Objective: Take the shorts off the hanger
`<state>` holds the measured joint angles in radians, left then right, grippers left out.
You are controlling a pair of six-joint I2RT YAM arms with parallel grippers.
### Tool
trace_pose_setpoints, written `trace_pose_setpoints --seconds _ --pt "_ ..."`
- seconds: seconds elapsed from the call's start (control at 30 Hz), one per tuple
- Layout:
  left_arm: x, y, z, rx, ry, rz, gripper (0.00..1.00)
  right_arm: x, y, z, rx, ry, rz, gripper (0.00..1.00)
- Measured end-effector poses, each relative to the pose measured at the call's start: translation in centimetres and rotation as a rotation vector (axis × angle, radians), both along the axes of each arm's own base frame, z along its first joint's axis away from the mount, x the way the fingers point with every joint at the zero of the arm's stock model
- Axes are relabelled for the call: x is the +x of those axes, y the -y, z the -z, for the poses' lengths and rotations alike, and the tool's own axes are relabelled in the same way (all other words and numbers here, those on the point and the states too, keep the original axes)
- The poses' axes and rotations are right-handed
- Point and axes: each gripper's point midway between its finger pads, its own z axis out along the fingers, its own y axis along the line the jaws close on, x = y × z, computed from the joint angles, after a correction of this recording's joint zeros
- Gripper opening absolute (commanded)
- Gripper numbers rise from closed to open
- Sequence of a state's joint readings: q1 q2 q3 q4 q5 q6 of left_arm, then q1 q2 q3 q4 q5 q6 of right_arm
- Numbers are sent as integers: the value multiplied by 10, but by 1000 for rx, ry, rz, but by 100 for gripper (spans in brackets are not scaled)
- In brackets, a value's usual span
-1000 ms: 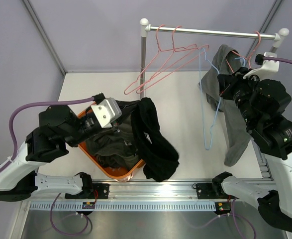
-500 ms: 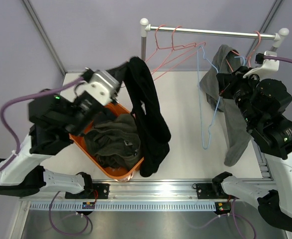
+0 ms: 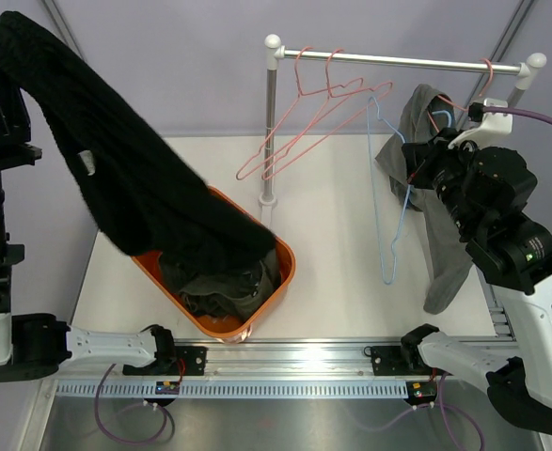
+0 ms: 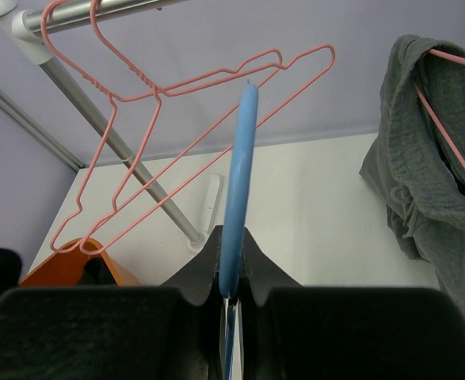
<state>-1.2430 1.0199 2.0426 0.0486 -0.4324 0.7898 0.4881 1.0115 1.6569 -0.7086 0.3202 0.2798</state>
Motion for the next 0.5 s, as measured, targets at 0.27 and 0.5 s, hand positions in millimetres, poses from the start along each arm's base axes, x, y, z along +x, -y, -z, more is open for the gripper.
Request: trace_pose_setpoints --seconds 0.27,0.5 --pt "28 59 54 128 -113 -3 0 2 -1 7 -8 -14 0 0" --pt "71 135 151 343 -320 -18 0 4 -2 19 -21 -39 0 0"
